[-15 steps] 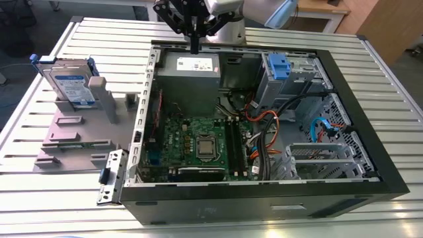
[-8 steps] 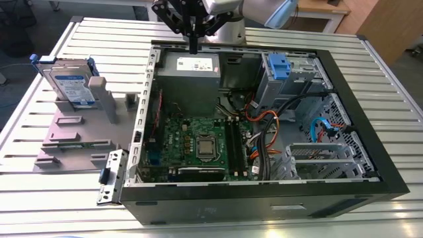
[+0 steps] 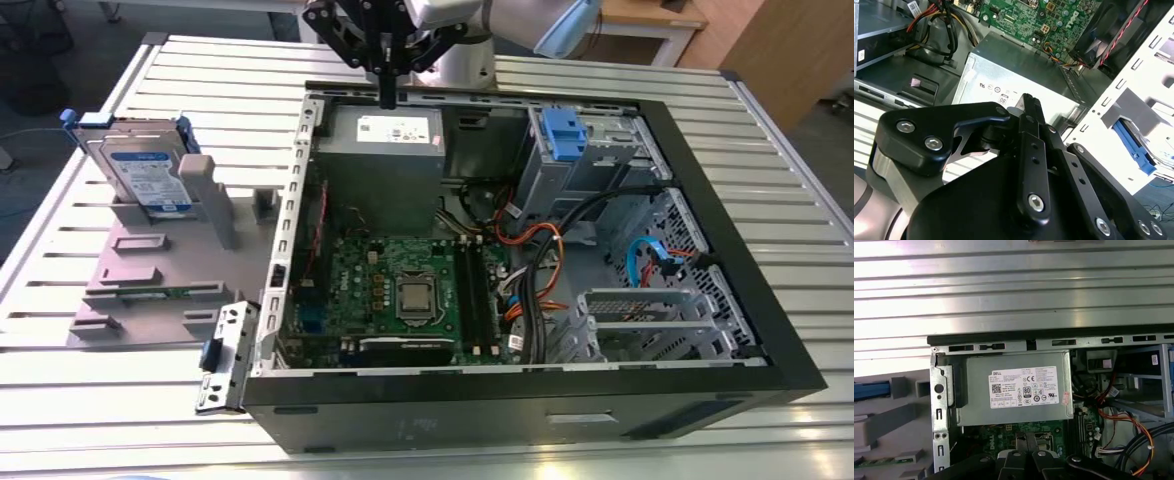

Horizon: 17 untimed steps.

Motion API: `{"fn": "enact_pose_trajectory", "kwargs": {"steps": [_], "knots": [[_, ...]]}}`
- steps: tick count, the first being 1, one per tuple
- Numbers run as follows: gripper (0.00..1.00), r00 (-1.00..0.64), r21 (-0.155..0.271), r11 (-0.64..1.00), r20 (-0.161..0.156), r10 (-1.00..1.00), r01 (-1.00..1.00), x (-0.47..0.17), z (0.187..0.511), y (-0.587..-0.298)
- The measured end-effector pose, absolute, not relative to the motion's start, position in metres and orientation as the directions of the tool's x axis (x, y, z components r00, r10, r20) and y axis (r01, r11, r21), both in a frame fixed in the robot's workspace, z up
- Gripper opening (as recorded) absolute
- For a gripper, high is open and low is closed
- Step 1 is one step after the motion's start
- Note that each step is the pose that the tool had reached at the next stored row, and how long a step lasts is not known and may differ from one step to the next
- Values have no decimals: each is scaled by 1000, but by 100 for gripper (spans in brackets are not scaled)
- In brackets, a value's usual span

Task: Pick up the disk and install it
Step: 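Reach for the disk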

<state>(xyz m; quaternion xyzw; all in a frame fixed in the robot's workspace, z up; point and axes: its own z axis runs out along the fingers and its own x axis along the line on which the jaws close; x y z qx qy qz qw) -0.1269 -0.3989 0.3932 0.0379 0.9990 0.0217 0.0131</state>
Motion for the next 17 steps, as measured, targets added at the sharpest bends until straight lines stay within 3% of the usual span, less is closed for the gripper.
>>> {"fn": "enact_pose_trajectory", "kwargs": {"steps": [17], "knots": [[11,-997,43,996,-25,76,75,-142,392,-399]]}}
